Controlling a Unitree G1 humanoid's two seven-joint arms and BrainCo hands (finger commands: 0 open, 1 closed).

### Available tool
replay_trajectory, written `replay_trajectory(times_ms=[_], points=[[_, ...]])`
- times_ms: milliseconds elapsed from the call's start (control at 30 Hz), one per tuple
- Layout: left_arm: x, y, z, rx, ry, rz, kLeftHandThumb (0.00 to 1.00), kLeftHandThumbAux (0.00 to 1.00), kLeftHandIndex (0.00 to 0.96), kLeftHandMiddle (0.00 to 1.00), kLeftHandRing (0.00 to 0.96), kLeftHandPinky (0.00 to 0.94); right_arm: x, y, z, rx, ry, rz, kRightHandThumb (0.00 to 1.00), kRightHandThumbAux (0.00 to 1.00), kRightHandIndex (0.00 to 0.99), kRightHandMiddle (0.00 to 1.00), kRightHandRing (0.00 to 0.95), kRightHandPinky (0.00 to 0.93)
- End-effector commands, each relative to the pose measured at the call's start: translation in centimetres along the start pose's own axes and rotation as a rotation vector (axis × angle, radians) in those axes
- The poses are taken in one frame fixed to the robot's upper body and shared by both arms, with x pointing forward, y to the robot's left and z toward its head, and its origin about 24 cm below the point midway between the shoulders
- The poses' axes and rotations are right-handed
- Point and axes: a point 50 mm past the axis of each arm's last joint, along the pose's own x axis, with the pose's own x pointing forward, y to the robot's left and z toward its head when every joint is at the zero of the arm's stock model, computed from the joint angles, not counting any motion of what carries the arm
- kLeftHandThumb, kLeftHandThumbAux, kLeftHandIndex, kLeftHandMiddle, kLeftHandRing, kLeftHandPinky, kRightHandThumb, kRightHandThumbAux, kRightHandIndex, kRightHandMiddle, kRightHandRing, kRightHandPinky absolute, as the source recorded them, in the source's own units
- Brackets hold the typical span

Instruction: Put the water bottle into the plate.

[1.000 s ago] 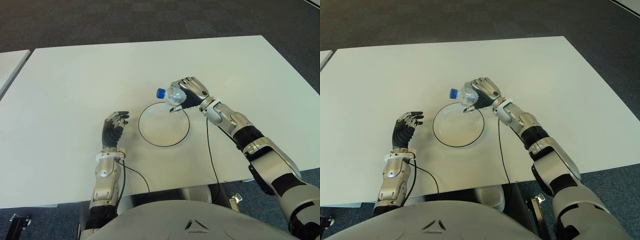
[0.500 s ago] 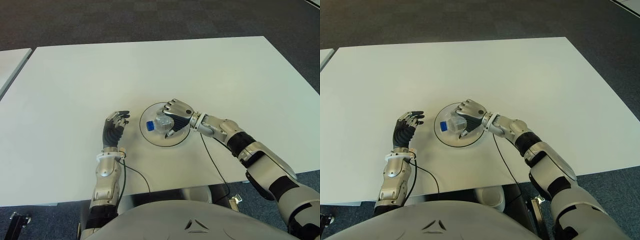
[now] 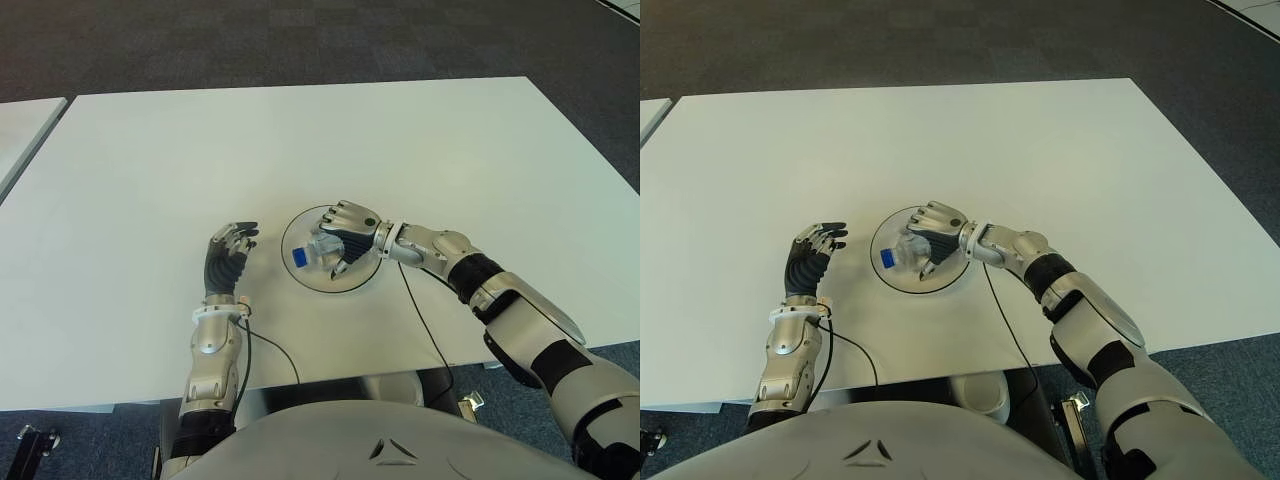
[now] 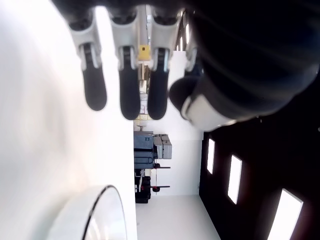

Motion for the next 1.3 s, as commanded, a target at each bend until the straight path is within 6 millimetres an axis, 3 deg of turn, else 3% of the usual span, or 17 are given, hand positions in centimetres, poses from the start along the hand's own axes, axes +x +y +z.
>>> replay_trajectory(times_ms=[33,67,167,300,367,900,1300], points=[[-0.1,0.0,-0.2,0.001,0.008,-0.006,0.703,0.721,0.412,0.344,0.346,0.368,-0.5,2.2,0.5,0.079,0.000,0.105,0.450,0.712,0.293,0.343,0.391,0.420],[-0.1,0.0,-0.2,0.001,0.008,-0.006,0.704,0.721,0.412,0.345,0.347,0.368,-0.5,2.2,0.5,0.083,0.000,0.108,0.329,0.702,0.225,0.284,0.316,0.350],[-0.1,0.0,-0.2,-0.003,0.010,-0.008,0.704,0.721,0.412,0.344,0.347,0.369,-0.5,2.4,0.6,0.096,0.004,0.105,0.179,0.672,0.117,0.161,0.177,0.213],[-0.1,0.0,-0.2,-0.008,0.014,-0.011,0.704,0.721,0.412,0.345,0.349,0.376,-0.5,2.9,0.7,0.110,0.018,0.085,0.107,0.598,0.029,0.042,0.047,0.062],[-0.1,0.0,-0.2,-0.009,0.015,-0.012,0.704,0.721,0.412,0.345,0.350,0.378,-0.5,3.0,0.7,0.111,0.019,0.081,0.098,0.578,0.014,0.021,0.024,0.031],[-0.2,-0.1,-0.1,-0.009,0.017,-0.010,0.703,0.721,0.412,0.338,0.342,0.370,-0.7,3.3,0.8,0.124,0.007,0.044,0.236,0.292,0.000,0.000,0.000,0.000],[-0.1,0.0,-0.1,-0.011,0.014,-0.010,0.704,0.721,0.411,0.339,0.341,0.367,-0.6,3.1,0.9,0.132,0.001,0.042,0.288,0.189,0.000,0.000,0.000,0.000]])
